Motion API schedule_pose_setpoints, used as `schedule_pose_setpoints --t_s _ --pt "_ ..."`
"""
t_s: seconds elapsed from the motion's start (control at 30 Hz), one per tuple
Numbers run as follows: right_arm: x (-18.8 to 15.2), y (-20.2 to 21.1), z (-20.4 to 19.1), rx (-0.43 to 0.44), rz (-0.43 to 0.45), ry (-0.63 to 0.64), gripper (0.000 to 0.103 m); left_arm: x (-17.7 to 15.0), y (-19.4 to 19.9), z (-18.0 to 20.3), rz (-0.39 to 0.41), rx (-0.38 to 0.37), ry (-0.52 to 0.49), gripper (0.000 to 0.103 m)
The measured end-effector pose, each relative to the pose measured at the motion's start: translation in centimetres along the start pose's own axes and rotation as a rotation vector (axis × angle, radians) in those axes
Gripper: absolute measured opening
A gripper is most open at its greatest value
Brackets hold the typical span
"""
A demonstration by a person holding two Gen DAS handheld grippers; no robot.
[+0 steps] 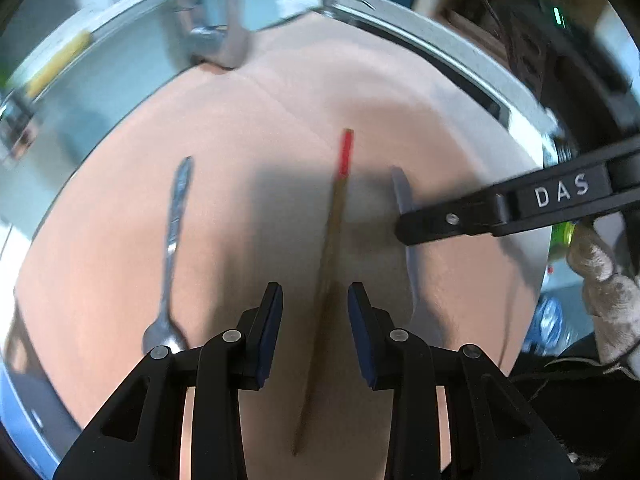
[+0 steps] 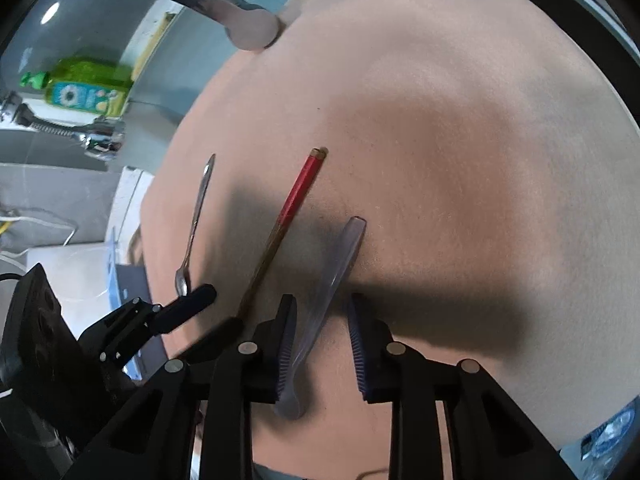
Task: Organize utensils
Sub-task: 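Close the left tool on the chopstick while the right tool grasps the pink spoon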
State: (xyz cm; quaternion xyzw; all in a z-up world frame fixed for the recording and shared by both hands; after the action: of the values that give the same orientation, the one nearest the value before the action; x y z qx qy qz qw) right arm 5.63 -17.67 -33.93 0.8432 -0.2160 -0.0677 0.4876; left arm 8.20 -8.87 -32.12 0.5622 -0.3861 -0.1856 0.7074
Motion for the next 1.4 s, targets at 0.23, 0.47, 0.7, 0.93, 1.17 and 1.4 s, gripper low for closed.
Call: schedule_pose_setpoints --t_s 0.23,0.47,0.7,0.93,1.17,1.4 --pt "-0.4 -0.6 -1.3 -0.150 0.052 0.096 0.013 0.6 -1.3 0.5 0.008 0.029 -0.057 0.015" --pt "0.7 0.2 -0.8 -0.190 0.079 0.149 0.009 -1.1 -0.3 -1.2 0.023 0.049 -0.014 0.007" --pt "-0.7 0.3 -0.5 -0.130 0.020 0.083 0.012 -1.5 -0.3 -0.7 0.006 0.098 -0.025 0.008" --pt "-1.4 -0.4 -1.4 -0.145 0.032 0.155 0.006 -1.4 -0.3 -1.6 0.054 0.025 0.075 0.006" --pt "-0.6 0.0 -1.4 -0.078 0.055 0.128 0.006 -2.7 1.1 -3.5 0.144 -0.088 0.320 0.005" --pt "-0.1 0.7 -3.2 0.011 0.060 0.142 0.006 -3.9 3.1 -4.5 0.211 -0.099 0.427 0.005"
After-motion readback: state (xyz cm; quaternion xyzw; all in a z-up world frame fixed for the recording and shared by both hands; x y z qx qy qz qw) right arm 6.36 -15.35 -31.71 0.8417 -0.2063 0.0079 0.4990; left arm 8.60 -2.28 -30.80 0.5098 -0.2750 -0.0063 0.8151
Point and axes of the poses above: each gripper's, at about its wrist camera, not at the fingertips, and y roughly against the way its jaws point, z to its right, x to its top, the point moved 6 cm from there along -y, roughly the way its jaws point, and after that the axes turned 3 degrees about z, right-handed, at the moved point
